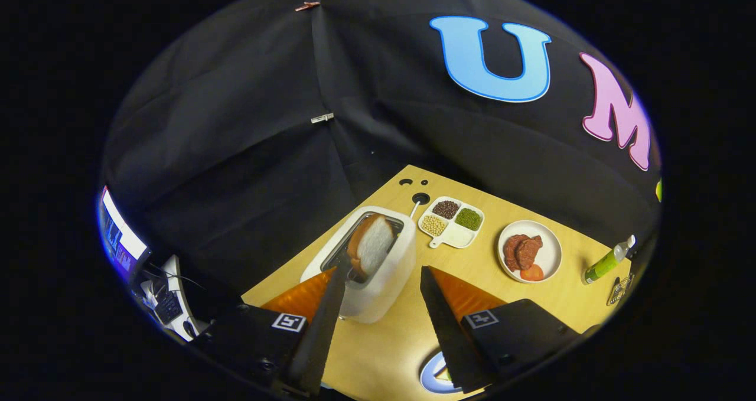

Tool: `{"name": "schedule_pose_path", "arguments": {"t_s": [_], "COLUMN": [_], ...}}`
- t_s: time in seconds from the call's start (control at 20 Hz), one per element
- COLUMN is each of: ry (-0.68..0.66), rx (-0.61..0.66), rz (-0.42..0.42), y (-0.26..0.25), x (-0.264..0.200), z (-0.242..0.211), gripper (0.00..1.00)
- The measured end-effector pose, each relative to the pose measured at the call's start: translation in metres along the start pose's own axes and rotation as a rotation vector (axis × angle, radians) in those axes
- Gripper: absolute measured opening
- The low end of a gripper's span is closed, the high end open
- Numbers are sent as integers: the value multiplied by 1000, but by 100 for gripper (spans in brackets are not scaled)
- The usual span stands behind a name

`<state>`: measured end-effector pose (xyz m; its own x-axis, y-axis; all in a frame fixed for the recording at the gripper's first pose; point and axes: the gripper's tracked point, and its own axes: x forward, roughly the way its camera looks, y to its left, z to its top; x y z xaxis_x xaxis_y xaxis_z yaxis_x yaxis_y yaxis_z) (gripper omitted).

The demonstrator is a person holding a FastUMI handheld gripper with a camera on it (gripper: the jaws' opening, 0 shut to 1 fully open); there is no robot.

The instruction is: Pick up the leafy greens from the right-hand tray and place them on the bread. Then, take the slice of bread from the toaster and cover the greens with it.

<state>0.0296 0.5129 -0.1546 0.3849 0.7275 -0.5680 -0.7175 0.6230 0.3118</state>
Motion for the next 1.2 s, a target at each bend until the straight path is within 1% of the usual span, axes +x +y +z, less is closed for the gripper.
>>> {"name": "schedule_pose_path", "arguments": {"t_s": [0.25, 0.4, 0.55, 0.7, 0.75, 0.85, 0.9, 0.95, 1.1, 1.2], "ry": [23, 47, 65, 83, 96, 126, 118, 114, 60, 27], "rx": [-35, -31, -27, 28, 52, 92, 115, 131, 150, 174], "rz": [-31, -52, -112, -163, -168, -190, -172, -162, -151, -119], "y": [26, 31, 17, 2, 2, -5, -1, 1, -2, 4], "x": [57, 86, 106, 115, 119, 120, 119, 116, 93, 75], "z": [0, -5, -6, -6, -9, -16, -14, -11, 4, 14], "gripper": [82, 82, 81, 78, 68, 36, 19, 16, 16, 16]}}
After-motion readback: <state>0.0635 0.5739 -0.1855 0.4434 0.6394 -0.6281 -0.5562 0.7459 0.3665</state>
